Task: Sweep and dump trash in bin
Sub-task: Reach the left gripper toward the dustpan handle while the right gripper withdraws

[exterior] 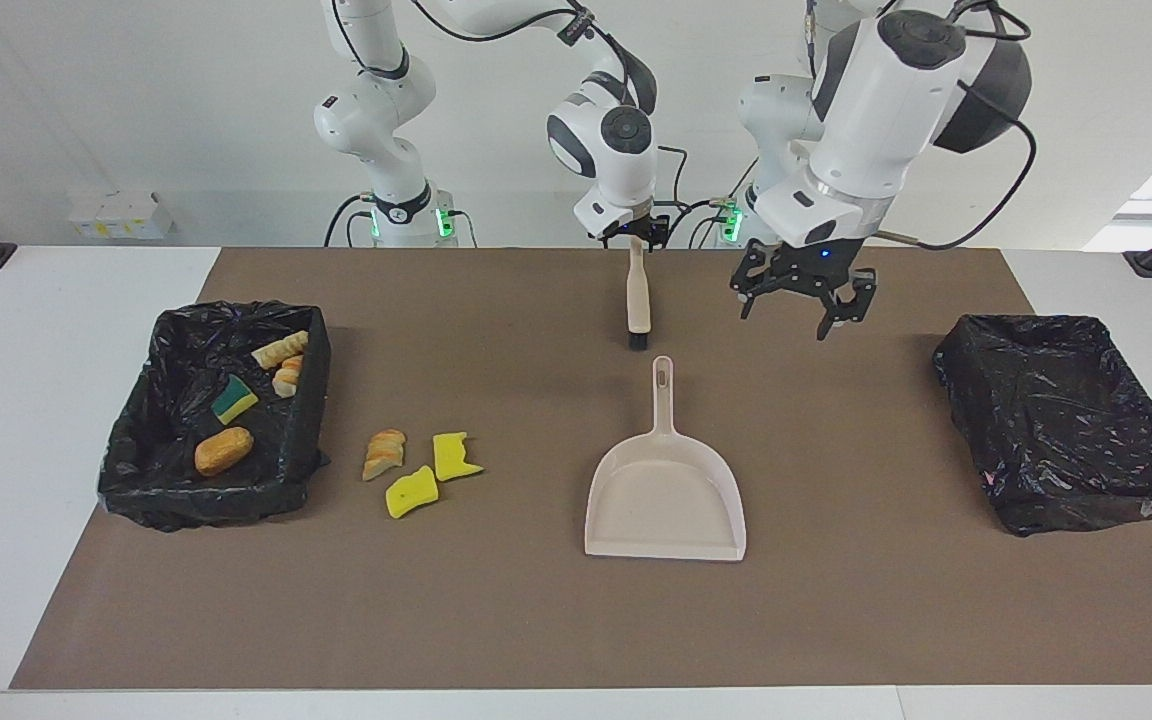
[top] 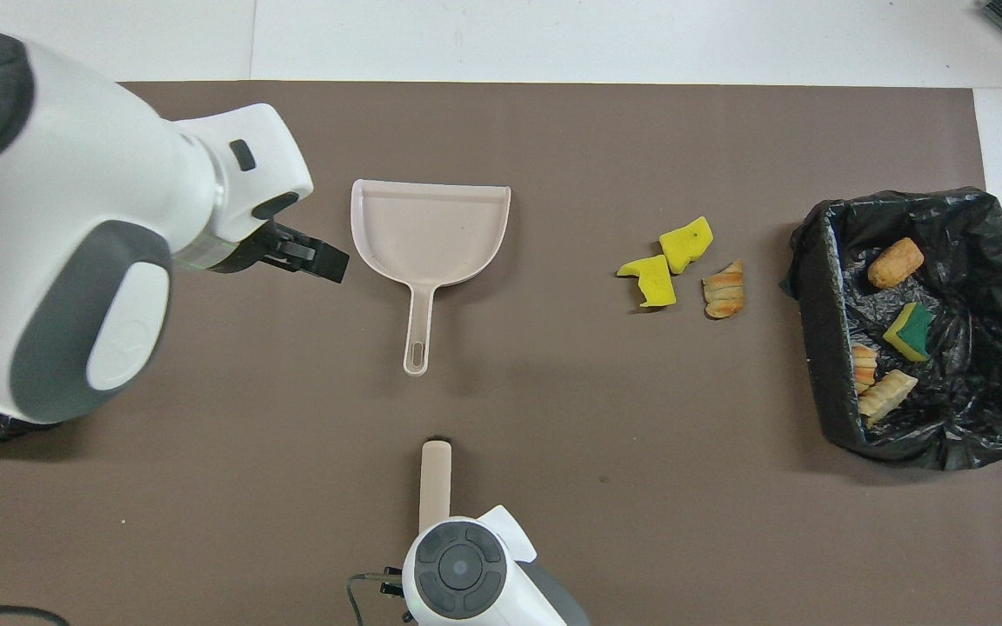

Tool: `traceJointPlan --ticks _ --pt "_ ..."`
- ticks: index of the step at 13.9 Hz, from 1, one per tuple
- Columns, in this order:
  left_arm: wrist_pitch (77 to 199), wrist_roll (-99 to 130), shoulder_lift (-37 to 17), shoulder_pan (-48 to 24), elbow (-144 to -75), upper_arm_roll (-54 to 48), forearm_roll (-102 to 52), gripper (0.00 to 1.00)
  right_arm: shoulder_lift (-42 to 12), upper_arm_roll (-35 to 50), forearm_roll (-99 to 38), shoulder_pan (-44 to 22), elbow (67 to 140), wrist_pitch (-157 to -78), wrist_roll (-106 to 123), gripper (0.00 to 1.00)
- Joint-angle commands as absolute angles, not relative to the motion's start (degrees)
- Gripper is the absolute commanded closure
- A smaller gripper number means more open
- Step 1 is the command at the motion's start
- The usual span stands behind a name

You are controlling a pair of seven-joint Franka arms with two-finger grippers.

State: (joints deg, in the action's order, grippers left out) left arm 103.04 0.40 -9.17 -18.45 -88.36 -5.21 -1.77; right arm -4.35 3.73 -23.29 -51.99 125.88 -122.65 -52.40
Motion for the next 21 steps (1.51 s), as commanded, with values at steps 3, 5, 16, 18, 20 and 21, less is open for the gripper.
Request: traceJointPlan --ticks 3,5,16,18,20,21 --pt "117.0 8.2 -14.1 -23.6 -97.9 -4.4 -0.9 0.0 -4.2 3.7 -25.1 -53.6 127.7 -125.9 -54.1 0.24" --pt "118.5 8.2 -14.1 -24.0 -101.0 -4.5 -0.8 0.0 -4.8 3.7 -25.2 -53.8 127.7 -127.6 -53.4 0.28" --pt "130.7 16.0 -15.6 -27.3 -108.4 -4.5 -1.0 0.0 -7.3 3.6 -25.1 -53.4 123.2 -123.8 -53.6 1.0" --pt "131.0 17.1 -15.6 -27.5 -109.2 -4.6 -1.0 0.0 -6.5 3.2 -24.3 -52.1 120.8 -116.4 -53.7 1.0" --pt "133.0 18.8 -17.7 -28.4 -109.2 -4.5 -1.0 0.0 -4.1 3.0 -23.2 -49.9 120.8 -110.4 -53.1 1.0" --pt "133.2 19.3 -17.7 -28.5 -109.2 -4.5 -1.0 0.0 -3.3 3.1 -22.2 -48.4 120.8 -108.0 -53.0 1.0"
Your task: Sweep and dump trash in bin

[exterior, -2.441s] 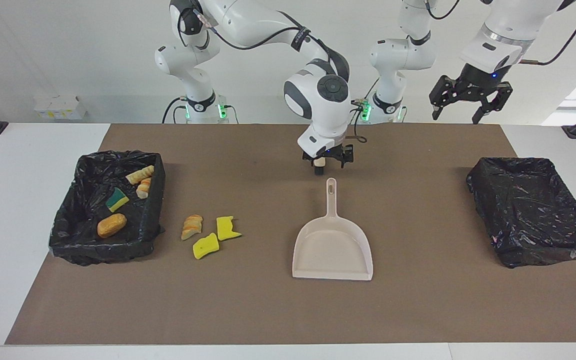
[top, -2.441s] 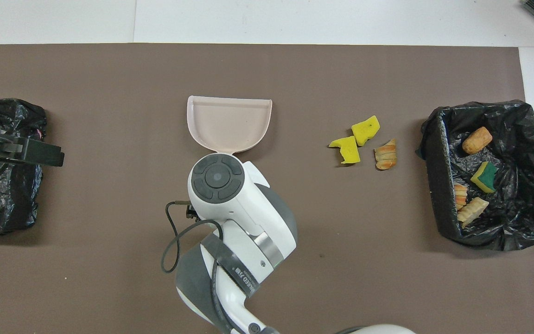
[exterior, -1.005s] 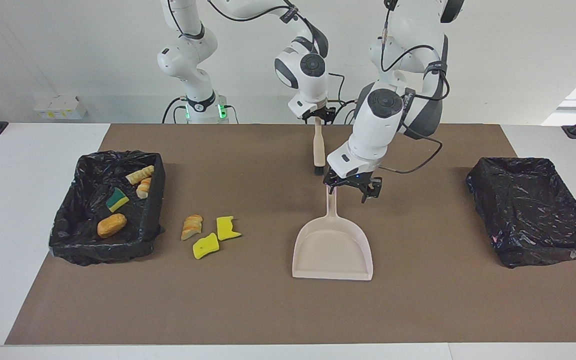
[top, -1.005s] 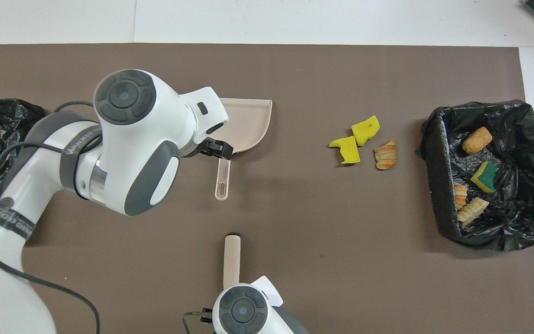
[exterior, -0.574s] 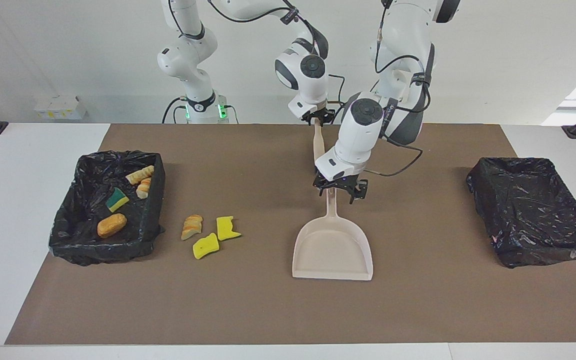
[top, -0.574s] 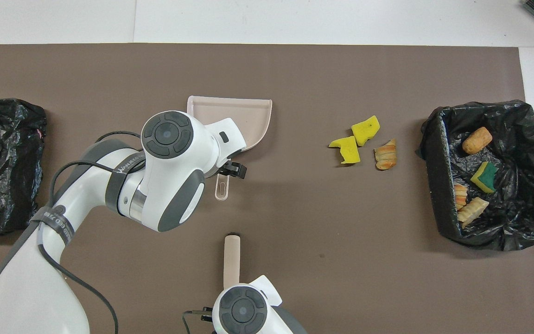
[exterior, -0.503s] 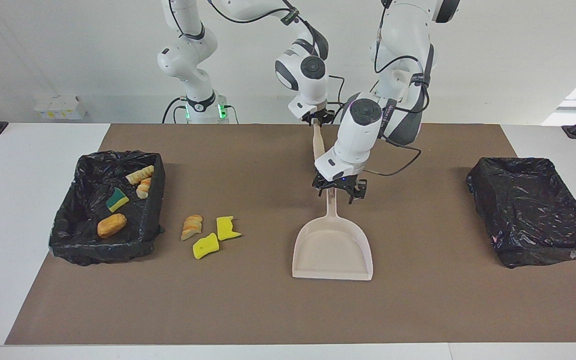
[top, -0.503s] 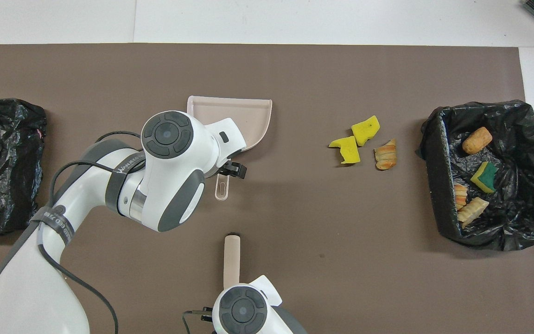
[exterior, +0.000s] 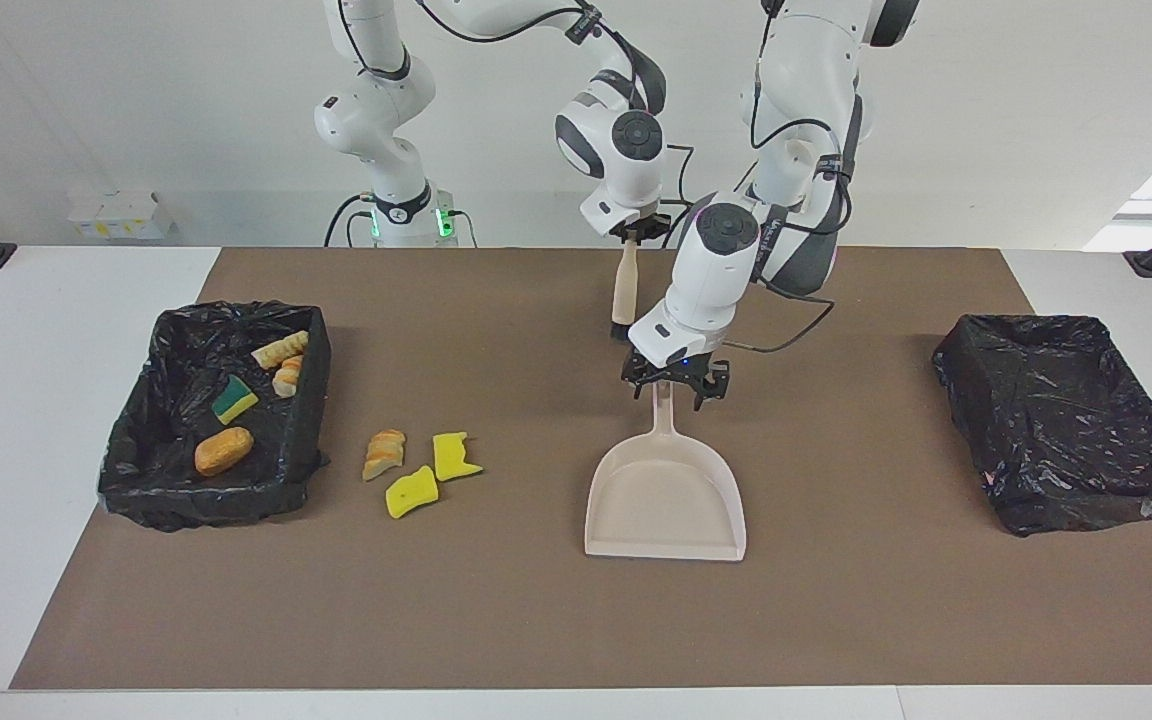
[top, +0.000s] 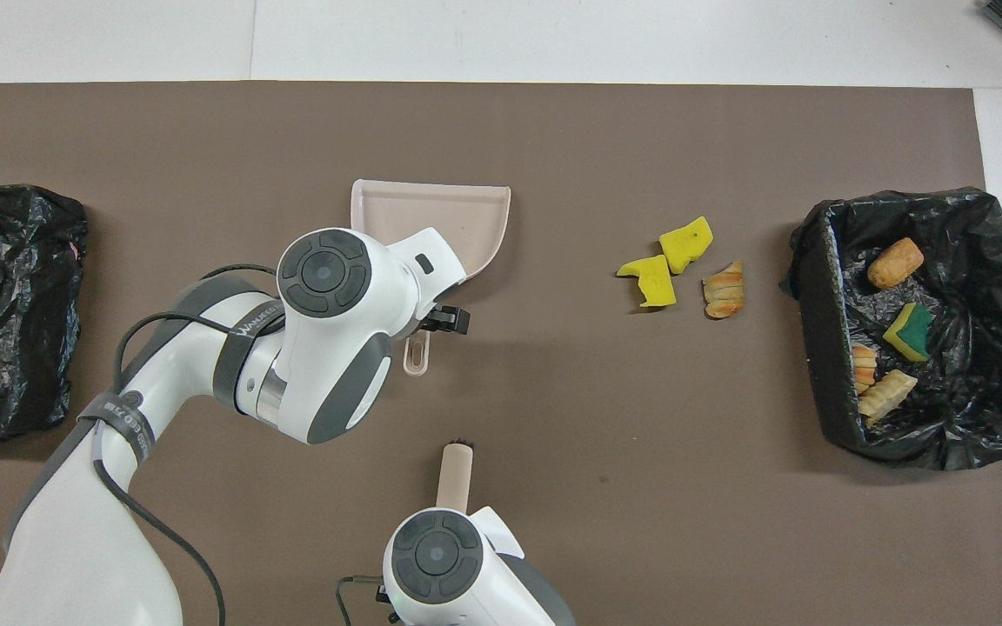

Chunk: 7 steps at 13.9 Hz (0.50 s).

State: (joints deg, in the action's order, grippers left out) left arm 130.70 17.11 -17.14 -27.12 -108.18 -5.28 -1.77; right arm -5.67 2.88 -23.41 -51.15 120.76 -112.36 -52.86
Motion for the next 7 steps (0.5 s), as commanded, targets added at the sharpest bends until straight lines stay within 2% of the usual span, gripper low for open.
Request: traceJointPlan --ticks 1,3,4,5,6,7 --pt "133.2 19.5 -17.7 -28.5 -109.2 -4.5 -1.0 0.0 -2.4 3.0 -21.5 -46.9 120.7 -105.5 -52.9 1.0" --pt "133.2 19.5 -17.7 -28.5 -109.2 -4.5 -1.0 0.0 -0.7 3.0 -20.6 -42.9 120.5 -100.2 -52.7 1.0" --pt "132.5 19.5 -17.7 -28.6 -109.0 -4.4 -1.0 0.13 0.0 3.0 -18.5 -41.5 120.5 -97.9 -52.0 1.0" --pt "132.4 19.5 -17.7 -28.6 -109.0 -4.4 -1.0 0.42 0.7 3.0 -16.4 -39.6 120.5 -95.6 -50.9 1.0" --pt "132.4 19.5 -17.7 -28.6 -109.1 -4.4 -0.9 0.63 1.4 3.1 -15.1 -37.7 120.6 -94.0 -49.0 1.0" --pt "132.1 19.5 -17.7 -28.7 -108.6 -4.3 -0.9 0.72 2.1 3.0 -14.6 -35.6 120.6 -92.8 -46.3 1.0"
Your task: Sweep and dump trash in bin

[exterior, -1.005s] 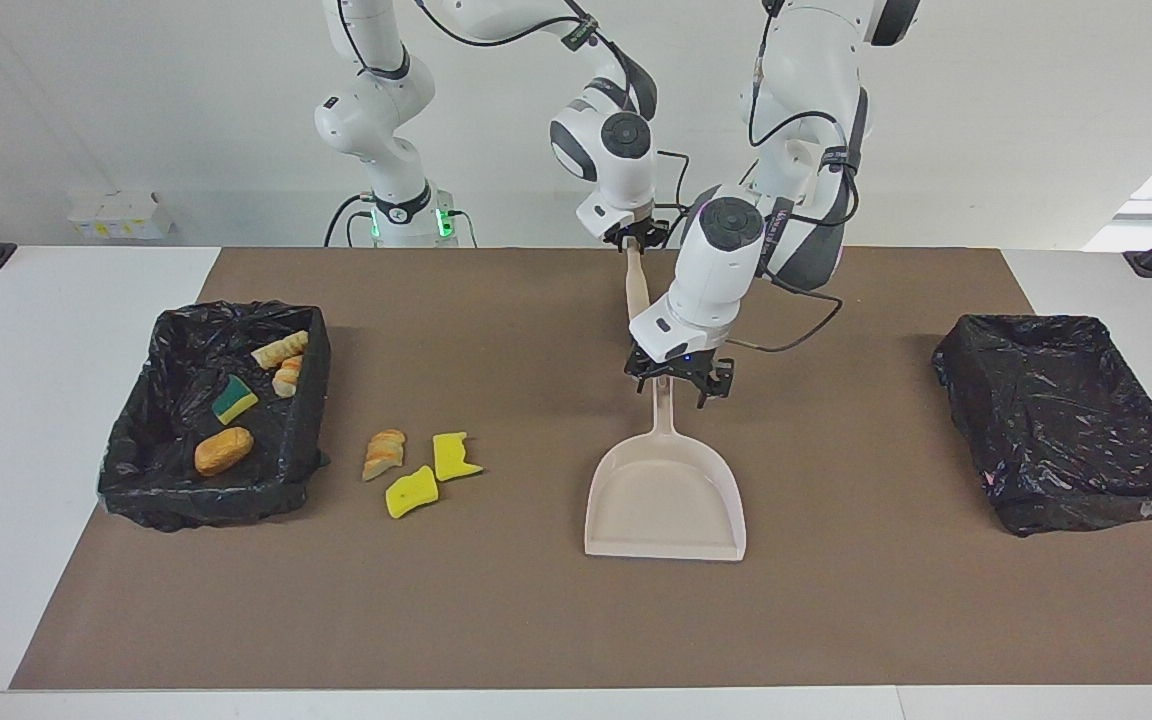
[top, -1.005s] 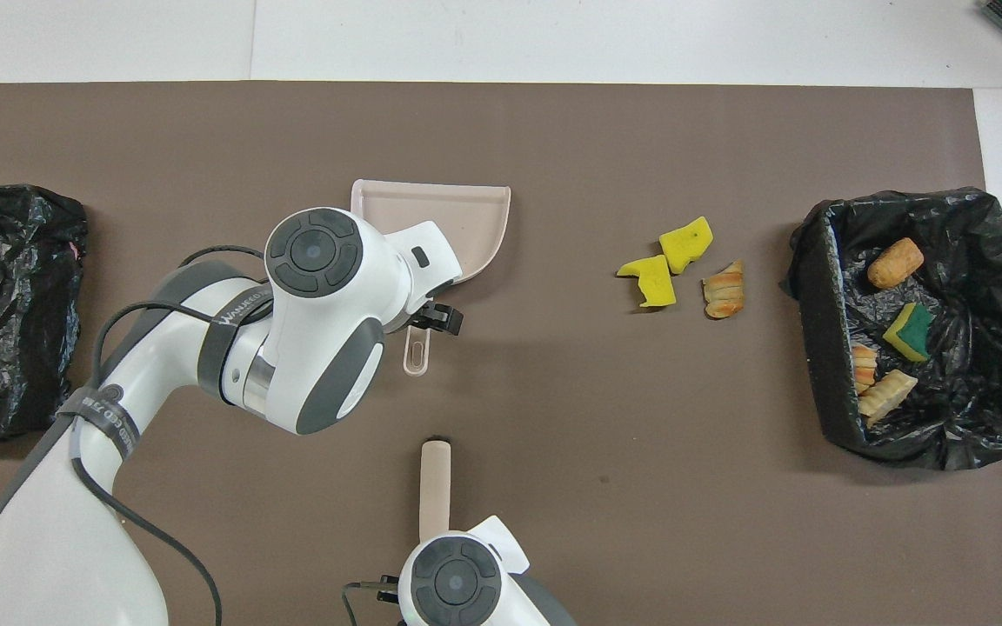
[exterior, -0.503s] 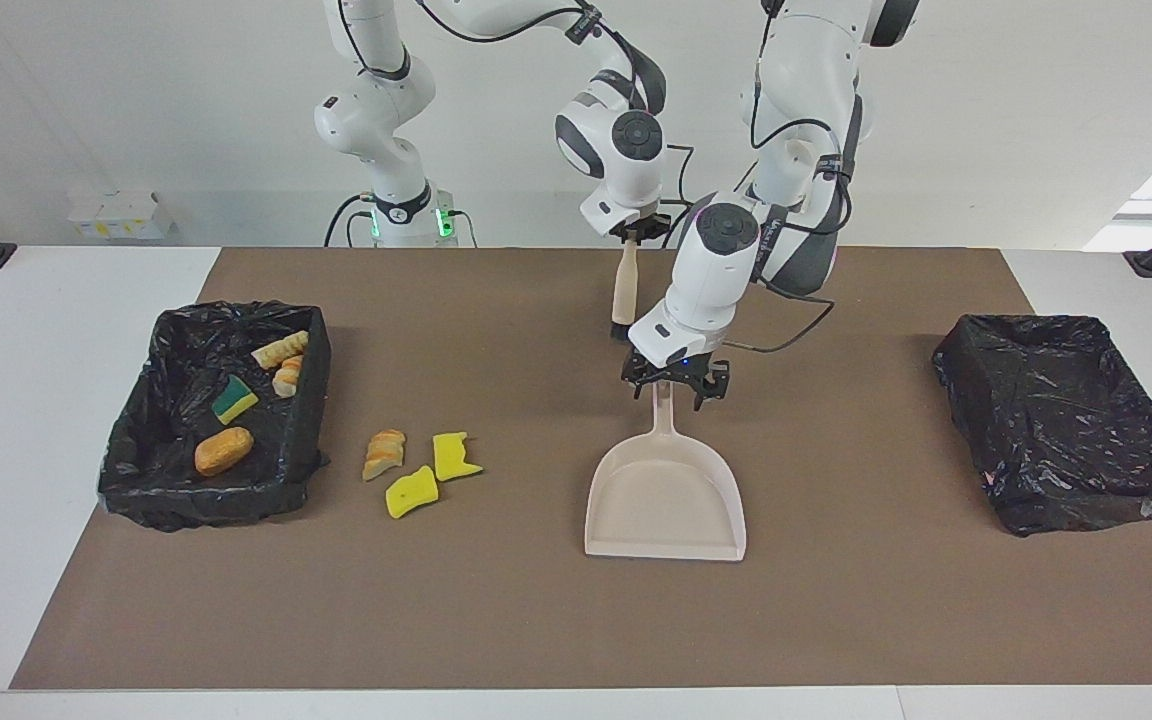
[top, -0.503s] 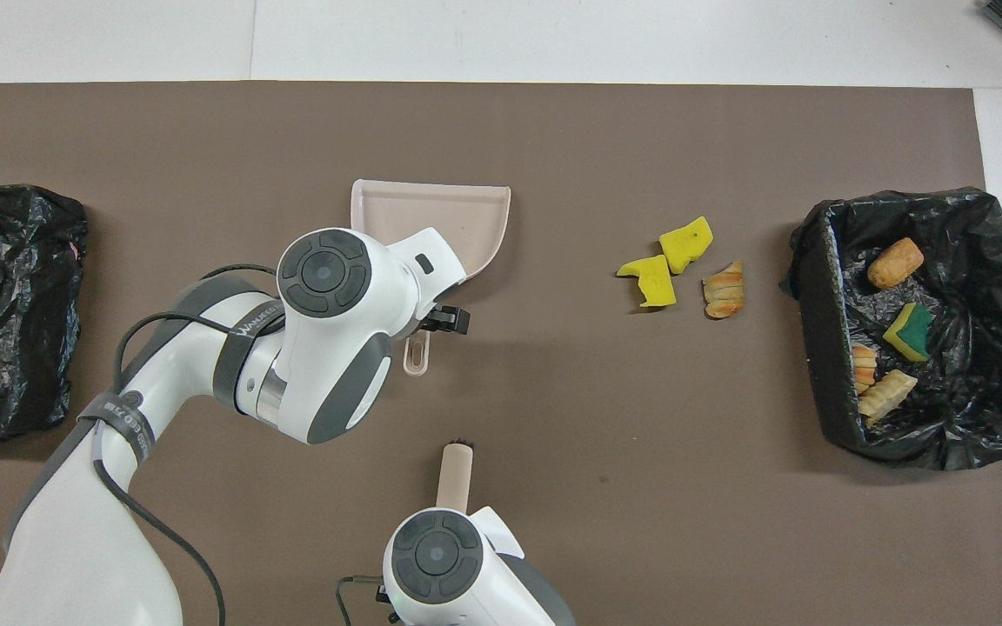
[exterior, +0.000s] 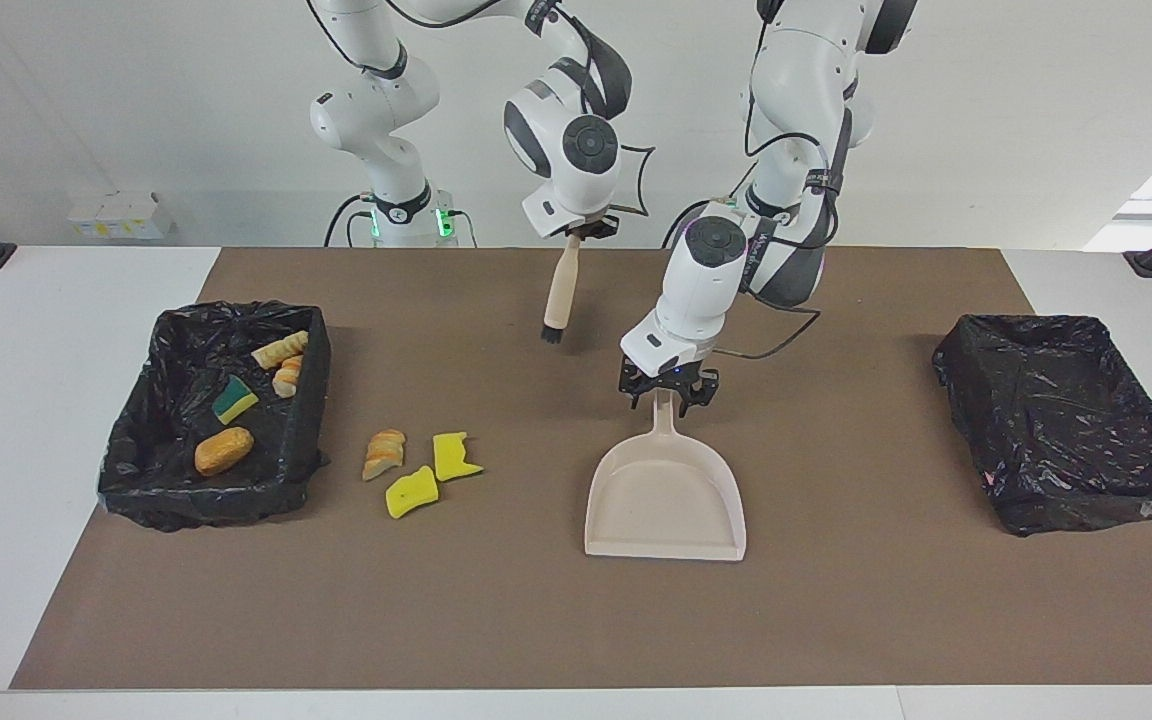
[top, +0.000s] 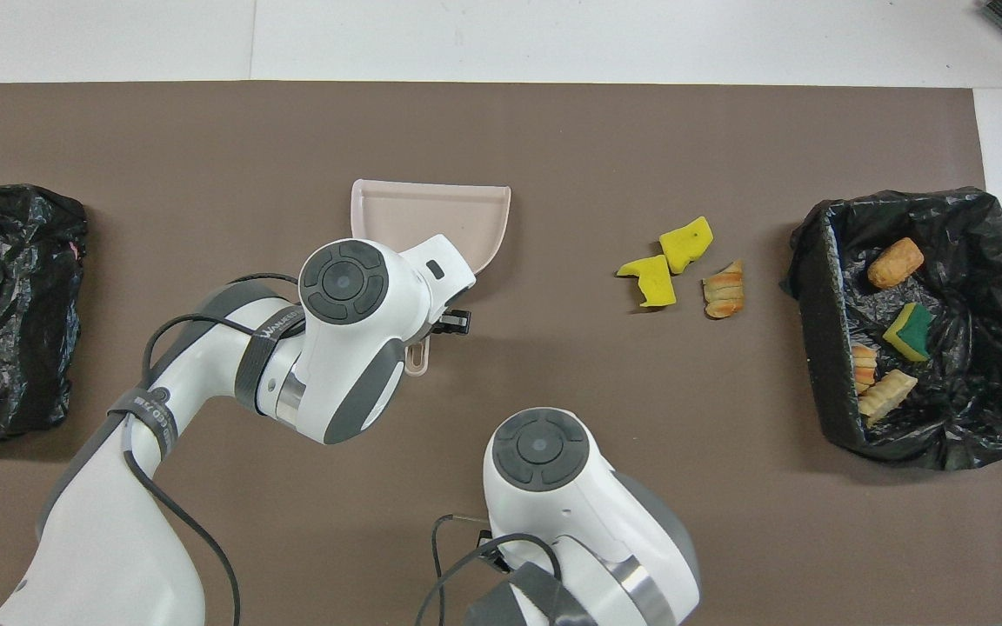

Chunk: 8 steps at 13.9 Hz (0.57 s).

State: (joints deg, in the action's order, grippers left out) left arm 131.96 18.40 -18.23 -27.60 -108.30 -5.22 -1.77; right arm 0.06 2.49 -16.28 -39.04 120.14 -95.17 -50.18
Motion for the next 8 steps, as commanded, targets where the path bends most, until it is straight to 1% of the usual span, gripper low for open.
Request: traceJointPlan --ticks 1,2,3,4,6,7,8 --pt "132.1 19.5 -17.8 -28.7 -108.4 -4.3 -0.1 0.82 2.8 3.0 -13.9 -32.8 120.6 -91.9 -43.4 1.0" --pt "132.0 19.4 -17.7 -28.7 -108.3 -4.3 1.8 0.96 3.2 3.0 -11.5 -30.6 120.5 -90.5 -39.6 1.0" --pt "131.9 19.2 -17.6 -28.5 -108.3 -4.3 3.4 1.0 3.3 3.0 -7.0 -30.0 120.2 -89.0 -36.1 1.0" --pt "131.4 19.0 -17.1 -28.5 -108.2 -4.3 4.2 1.0 3.3 3.0 -2.2 -28.8 120.2 -88.4 -33.5 1.0" --pt "127.4 17.4 -14.9 -28.0 -107.7 -4.3 5.2 1.0 3.0 3.1 0.2 -22.5 119.9 -88.9 -27.2 1.0" --pt "124.0 13.9 -13.9 -28.0 -107.4 -4.2 6.1 1.0 2.3 3.0 1.8 -20.3 119.5 -90.1 -24.9 1.0" --pt "121.5 10.0 -12.9 -28.0 -107.1 -4.0 6.5 1.0 1.9 3.0 3.5 -18.1 119.9 -93.1 -25.3 1.0"
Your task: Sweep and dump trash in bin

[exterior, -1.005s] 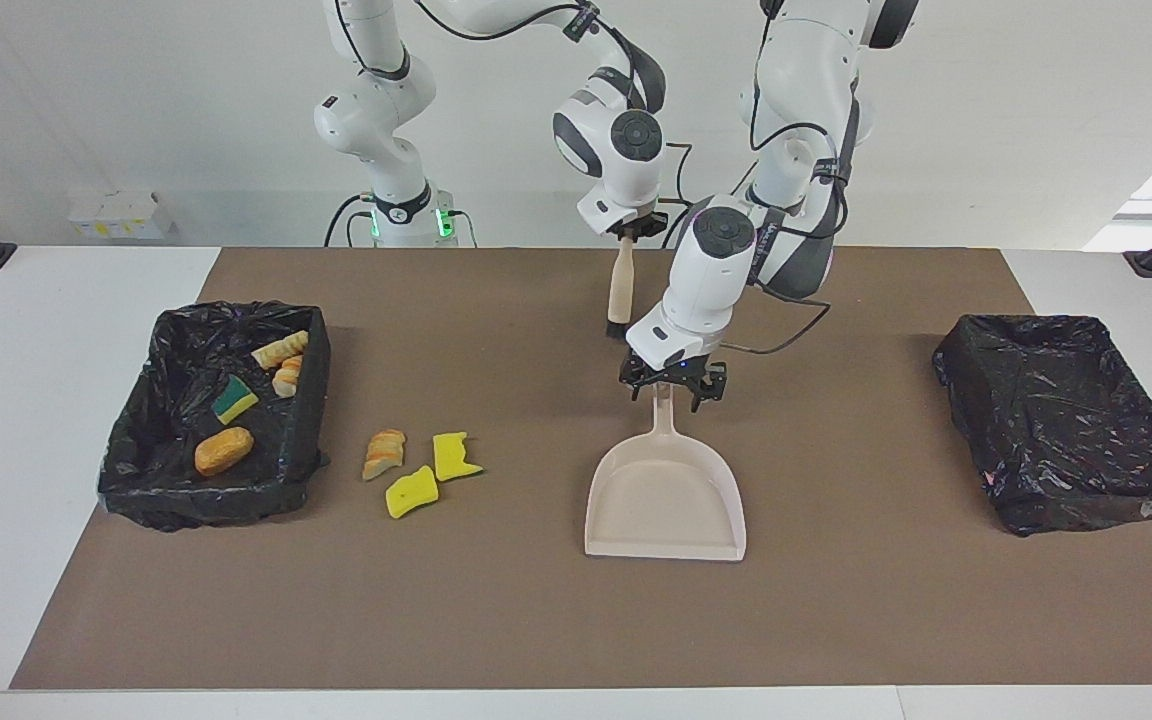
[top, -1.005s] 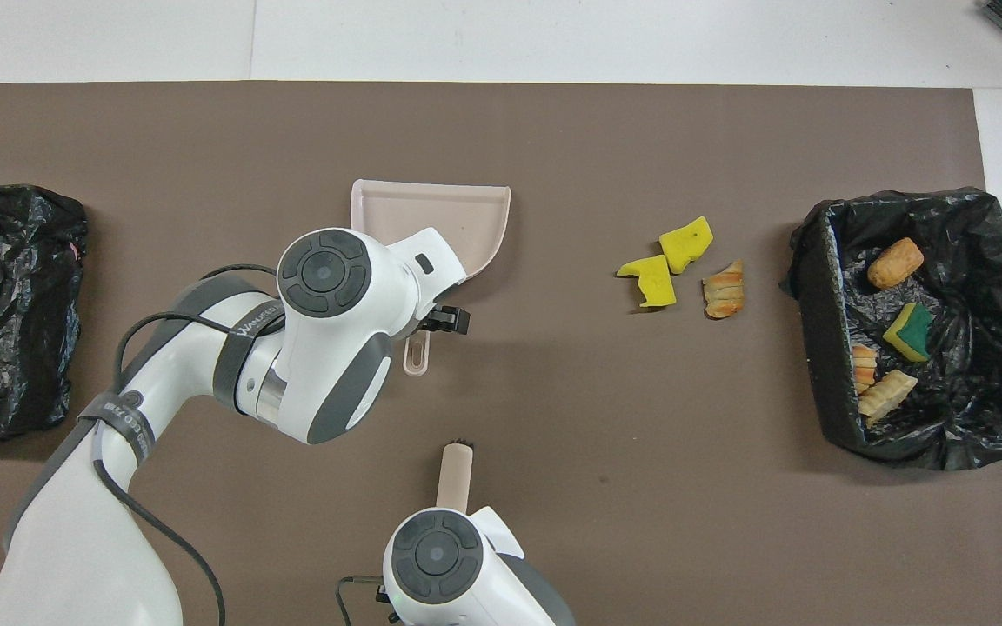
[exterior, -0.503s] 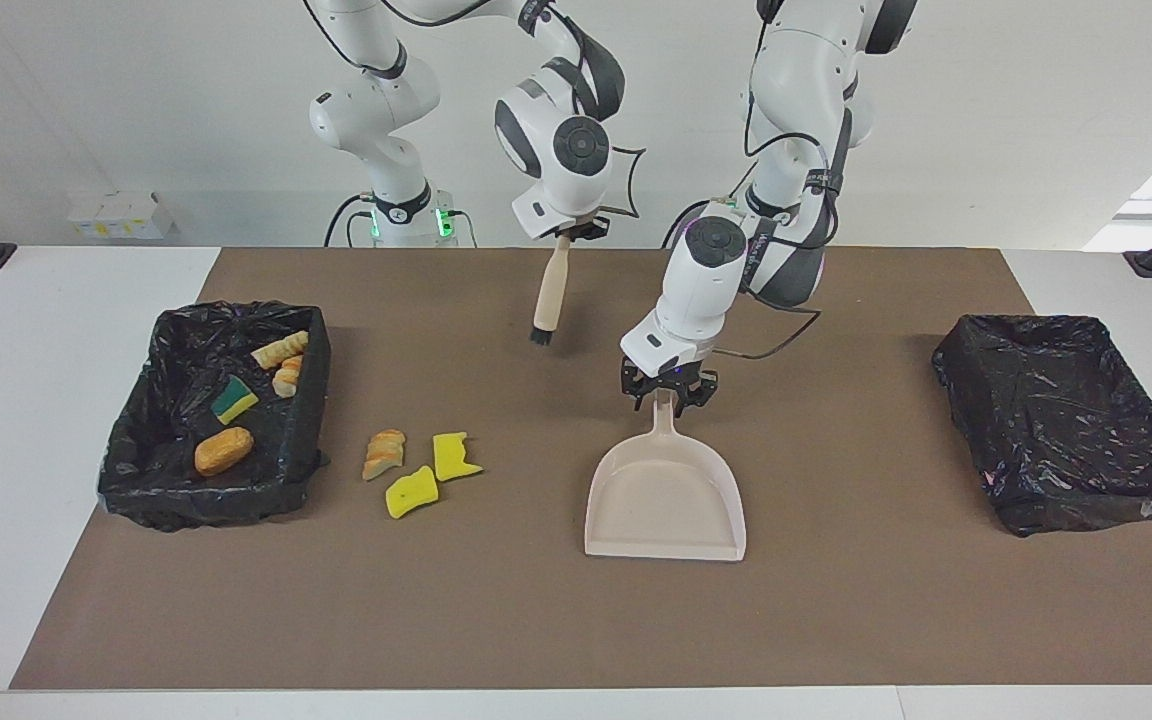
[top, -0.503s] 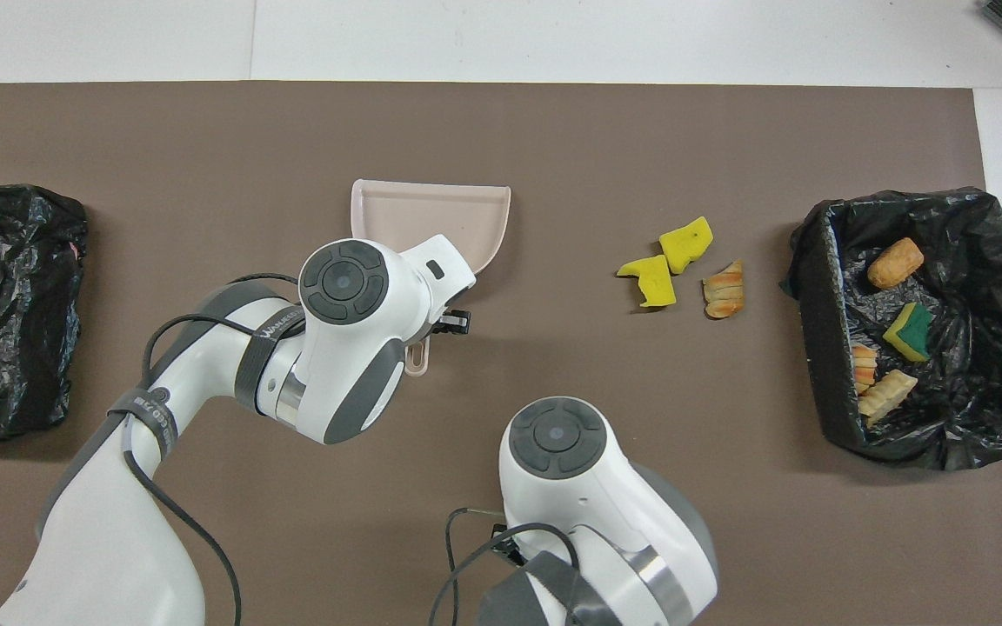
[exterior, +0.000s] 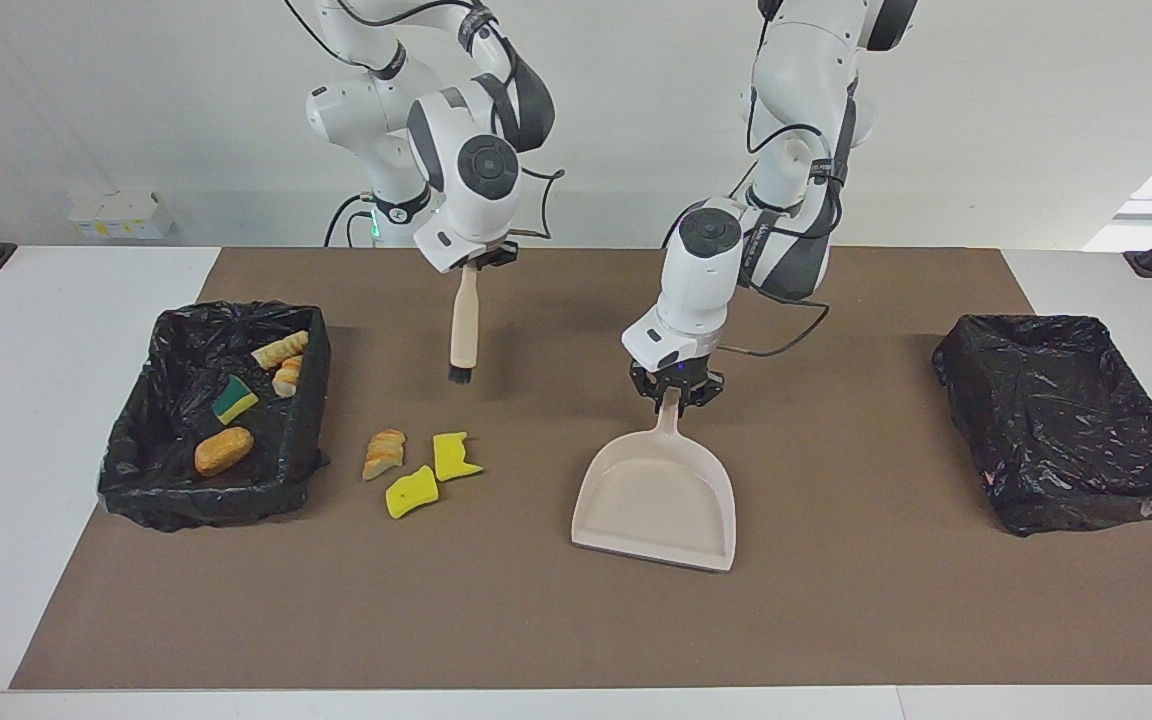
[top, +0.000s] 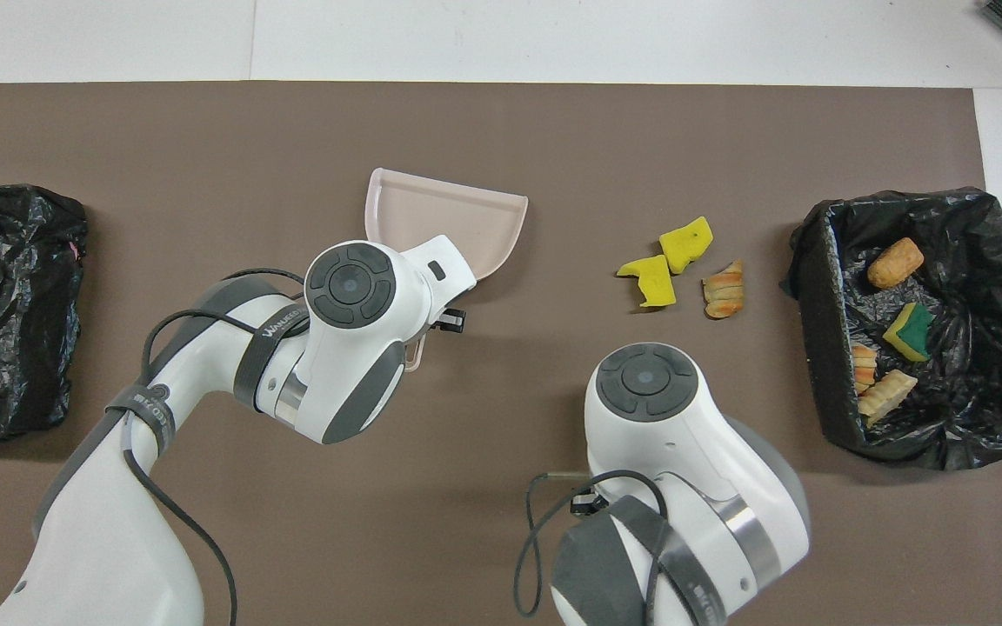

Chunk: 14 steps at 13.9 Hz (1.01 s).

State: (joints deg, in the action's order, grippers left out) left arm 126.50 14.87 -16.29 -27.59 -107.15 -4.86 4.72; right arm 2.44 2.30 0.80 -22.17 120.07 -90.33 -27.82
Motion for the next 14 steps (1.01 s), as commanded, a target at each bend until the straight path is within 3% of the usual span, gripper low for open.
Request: traceJointPlan --ticks 1,6,10,14 --pt "119.7 5.4 -12.3 -28.0 -107.1 -3.9 6.6 1.0 1.4 3.0 4.6 -15.5 120.2 -95.9 -24.8 1.0" --pt "113.1 -17.5 -10.3 -25.7 -107.2 -3.8 6.6 1.0 -2.5 3.2 15.9 -5.3 120.2 -105.1 -17.1 1.0" --pt "113.0 -33.6 -10.2 -23.8 -107.9 -3.9 6.6 1.0 -4.7 3.2 17.3 -4.8 120.3 -107.0 -10.4 1.0" --pt "112.8 -35.0 -10.6 -24.9 -109.7 -4.0 7.0 1.0 -7.6 3.3 17.2 -4.7 120.8 -112.0 -8.8 1.0"
